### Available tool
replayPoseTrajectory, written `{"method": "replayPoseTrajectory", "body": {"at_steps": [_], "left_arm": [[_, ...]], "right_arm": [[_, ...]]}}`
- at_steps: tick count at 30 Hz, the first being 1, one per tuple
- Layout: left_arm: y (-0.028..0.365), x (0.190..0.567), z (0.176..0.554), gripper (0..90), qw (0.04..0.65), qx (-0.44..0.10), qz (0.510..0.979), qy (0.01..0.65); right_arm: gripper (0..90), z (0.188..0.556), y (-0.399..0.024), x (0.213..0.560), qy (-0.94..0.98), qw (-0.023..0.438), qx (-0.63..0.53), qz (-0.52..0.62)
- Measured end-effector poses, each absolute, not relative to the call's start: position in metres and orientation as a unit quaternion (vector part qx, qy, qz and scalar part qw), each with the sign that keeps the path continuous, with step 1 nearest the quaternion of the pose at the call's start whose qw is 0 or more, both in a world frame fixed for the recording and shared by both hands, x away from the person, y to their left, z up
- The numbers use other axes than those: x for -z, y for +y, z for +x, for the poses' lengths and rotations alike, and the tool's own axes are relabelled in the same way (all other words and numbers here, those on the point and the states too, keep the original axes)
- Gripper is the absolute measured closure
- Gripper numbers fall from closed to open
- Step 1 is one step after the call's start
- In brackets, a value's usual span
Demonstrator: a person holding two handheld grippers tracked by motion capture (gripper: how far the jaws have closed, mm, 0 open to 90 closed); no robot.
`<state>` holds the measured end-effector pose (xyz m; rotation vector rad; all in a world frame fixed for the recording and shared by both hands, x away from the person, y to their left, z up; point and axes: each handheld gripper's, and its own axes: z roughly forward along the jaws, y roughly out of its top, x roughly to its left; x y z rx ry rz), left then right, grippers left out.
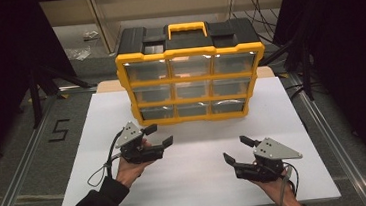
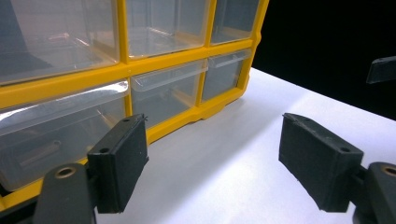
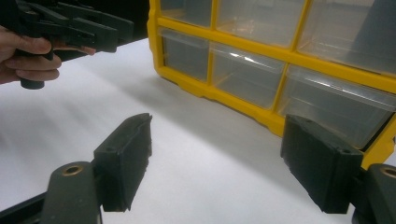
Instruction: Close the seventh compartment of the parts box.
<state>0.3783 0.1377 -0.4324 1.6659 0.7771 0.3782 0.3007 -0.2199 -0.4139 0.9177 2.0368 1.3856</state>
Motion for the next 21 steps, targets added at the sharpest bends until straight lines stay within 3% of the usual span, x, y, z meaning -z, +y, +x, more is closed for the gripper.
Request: {"method": "replayPoseTrajectory", "body": {"at_steps": [21], "left_arm": [[0.138,0.431,0.363,19.5,0.601,-0.16,0.716,0.316]], "right_arm": [[25.7,0.3,-0.22,0.414,0.75,0.253,-0.51,0.338]]}}
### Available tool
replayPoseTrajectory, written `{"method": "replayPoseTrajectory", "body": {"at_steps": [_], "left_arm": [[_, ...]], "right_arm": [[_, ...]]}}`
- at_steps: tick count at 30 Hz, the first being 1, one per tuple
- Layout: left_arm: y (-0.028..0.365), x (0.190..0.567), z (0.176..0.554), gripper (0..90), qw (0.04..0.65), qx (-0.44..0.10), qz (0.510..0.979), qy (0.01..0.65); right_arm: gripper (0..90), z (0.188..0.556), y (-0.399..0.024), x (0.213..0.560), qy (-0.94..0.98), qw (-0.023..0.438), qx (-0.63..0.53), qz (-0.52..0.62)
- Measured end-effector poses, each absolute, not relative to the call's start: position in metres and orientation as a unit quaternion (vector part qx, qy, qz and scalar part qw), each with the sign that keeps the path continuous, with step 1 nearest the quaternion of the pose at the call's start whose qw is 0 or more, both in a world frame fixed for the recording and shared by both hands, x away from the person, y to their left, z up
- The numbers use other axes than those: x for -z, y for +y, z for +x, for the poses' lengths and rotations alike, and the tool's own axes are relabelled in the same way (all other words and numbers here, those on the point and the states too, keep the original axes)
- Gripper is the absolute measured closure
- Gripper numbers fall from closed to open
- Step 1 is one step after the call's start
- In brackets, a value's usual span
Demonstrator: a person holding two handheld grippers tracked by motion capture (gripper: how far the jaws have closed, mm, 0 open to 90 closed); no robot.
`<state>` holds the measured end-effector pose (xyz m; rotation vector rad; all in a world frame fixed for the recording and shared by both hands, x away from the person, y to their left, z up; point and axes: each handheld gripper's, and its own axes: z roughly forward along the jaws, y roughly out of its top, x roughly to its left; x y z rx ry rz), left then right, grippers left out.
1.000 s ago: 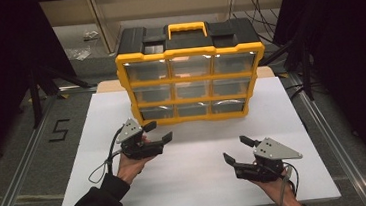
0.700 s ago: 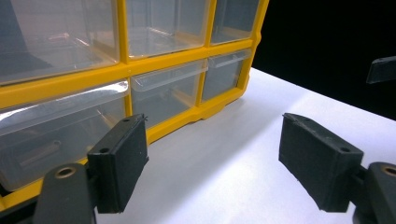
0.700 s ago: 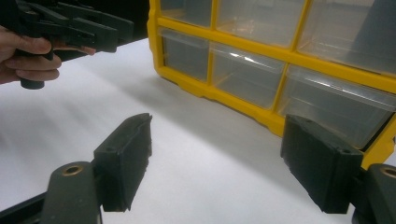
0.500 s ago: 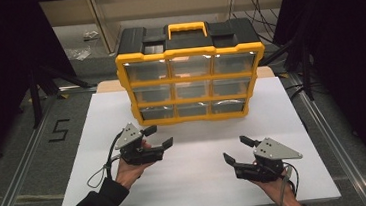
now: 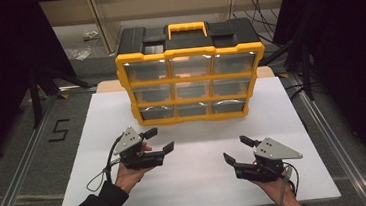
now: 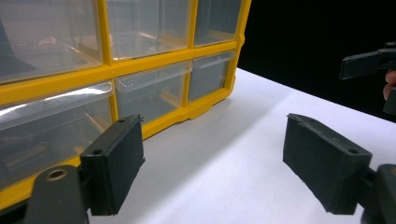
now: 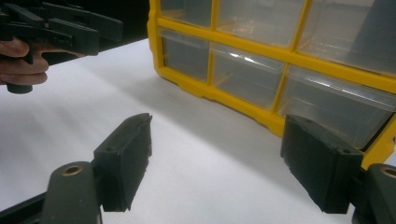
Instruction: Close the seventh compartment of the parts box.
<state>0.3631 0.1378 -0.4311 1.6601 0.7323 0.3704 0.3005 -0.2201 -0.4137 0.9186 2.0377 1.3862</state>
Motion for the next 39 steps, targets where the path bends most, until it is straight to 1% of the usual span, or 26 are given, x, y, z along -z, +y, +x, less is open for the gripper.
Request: {"method": "replayPoseTrajectory", "body": {"at_steps": [5,9,22,39], "left_arm": [[0.138,0.431,0.36,19.2,0.602,-0.16,0.717,0.313],[0.14,0.429,0.358,19.2,0.612,-0.142,0.71,0.318],[0.142,0.428,0.352,19.9,0.604,-0.16,0.718,0.306],[0.145,0.43,0.342,19.8,0.597,-0.169,0.727,0.295]], "right_arm": [[25.7,0.3,-0.22,0.414,0.749,0.253,-0.51,0.338],[25.6,0.301,-0.22,0.414,0.748,0.247,-0.514,0.339],[25.6,0.301,-0.22,0.414,0.747,0.242,-0.518,0.34],[25.6,0.3,-0.219,0.413,0.748,0.242,-0.518,0.337]]}}
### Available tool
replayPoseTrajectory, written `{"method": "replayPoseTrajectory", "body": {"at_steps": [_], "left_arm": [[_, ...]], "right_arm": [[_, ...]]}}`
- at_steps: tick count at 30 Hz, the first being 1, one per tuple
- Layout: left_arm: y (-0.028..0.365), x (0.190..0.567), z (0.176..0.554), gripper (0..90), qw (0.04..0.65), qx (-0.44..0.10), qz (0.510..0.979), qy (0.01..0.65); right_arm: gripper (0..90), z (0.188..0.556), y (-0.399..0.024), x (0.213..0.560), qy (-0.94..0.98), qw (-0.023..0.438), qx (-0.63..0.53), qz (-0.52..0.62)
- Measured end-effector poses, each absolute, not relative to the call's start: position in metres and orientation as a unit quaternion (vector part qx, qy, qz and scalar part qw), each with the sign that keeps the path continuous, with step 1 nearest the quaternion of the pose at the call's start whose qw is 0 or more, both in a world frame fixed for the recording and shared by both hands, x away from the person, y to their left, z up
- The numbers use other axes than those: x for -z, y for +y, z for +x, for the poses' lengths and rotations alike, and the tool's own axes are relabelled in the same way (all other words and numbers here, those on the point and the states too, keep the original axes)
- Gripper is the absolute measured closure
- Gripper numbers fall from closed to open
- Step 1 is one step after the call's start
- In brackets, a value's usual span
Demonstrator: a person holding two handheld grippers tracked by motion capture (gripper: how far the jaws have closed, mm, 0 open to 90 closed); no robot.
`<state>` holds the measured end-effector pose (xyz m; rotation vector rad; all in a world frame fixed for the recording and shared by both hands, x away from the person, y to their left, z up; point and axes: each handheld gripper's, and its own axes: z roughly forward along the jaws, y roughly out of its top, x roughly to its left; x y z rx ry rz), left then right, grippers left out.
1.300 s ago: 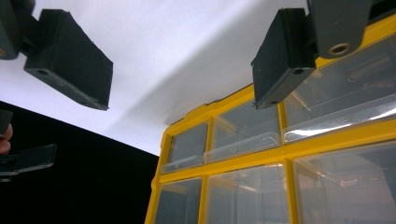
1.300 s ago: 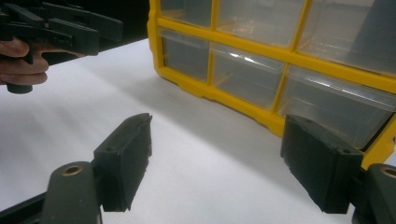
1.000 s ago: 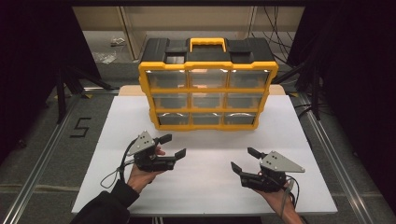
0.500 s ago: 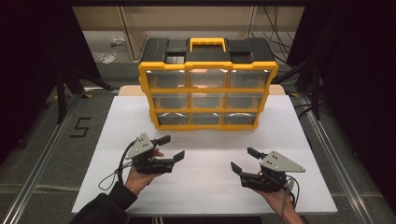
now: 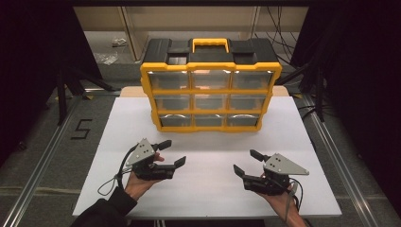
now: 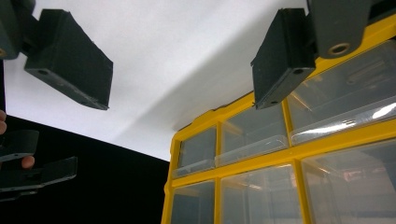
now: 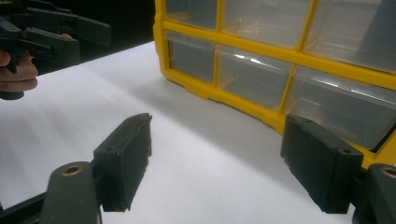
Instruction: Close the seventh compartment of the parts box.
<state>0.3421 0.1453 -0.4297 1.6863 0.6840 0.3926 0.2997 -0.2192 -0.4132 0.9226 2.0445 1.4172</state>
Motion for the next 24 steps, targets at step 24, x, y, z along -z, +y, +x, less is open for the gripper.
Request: {"method": "replayPoseTrajectory", "body": {"at_steps": [24], "left_arm": [[0.154,0.434,0.318,18.6,0.598,-0.176,0.724,0.295]], "right_arm": [[25.5,0.298,-0.222,0.412,0.736,0.239,-0.532,0.344]]}}
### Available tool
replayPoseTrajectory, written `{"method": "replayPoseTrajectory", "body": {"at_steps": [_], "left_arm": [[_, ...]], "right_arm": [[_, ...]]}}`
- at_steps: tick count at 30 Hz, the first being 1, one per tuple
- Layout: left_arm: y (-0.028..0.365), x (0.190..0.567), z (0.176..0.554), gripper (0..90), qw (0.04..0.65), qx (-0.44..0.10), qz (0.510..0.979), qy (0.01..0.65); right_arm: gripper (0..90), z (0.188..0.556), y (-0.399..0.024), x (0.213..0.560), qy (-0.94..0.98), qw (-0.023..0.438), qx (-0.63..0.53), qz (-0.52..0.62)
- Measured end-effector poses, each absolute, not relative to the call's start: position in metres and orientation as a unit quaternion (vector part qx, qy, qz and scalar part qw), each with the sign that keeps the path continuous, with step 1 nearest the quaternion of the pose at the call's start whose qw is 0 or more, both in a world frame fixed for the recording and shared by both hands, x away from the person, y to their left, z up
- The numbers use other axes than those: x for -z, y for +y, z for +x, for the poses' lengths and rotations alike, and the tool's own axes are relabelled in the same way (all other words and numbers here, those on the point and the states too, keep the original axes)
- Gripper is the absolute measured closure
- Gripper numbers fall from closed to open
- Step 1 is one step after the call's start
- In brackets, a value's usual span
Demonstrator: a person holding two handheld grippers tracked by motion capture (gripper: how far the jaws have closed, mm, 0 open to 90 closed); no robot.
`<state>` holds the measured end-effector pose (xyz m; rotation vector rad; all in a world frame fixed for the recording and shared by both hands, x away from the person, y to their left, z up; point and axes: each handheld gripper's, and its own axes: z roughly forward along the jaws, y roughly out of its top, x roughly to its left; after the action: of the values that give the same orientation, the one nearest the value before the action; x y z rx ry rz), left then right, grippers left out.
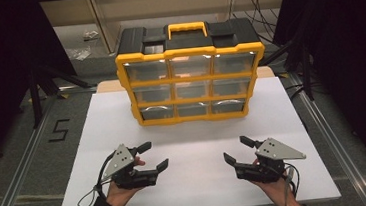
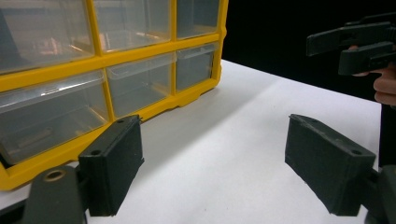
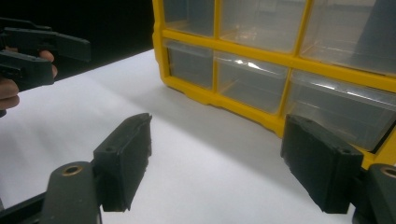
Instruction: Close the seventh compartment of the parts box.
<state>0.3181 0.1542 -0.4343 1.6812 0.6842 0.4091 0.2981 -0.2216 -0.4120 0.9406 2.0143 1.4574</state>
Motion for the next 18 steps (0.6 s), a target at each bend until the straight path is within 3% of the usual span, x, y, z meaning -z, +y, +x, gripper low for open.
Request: {"method": "replayPoseTrajectory", "body": {"at_steps": [18], "left_arm": [[0.1536,0.4348,0.3202,17.9,0.594,-0.183,0.727,0.291]], "right_arm": [[25.4,0.2985,-0.2226,0.4116,0.734,0.243,-0.533,0.344]]}}
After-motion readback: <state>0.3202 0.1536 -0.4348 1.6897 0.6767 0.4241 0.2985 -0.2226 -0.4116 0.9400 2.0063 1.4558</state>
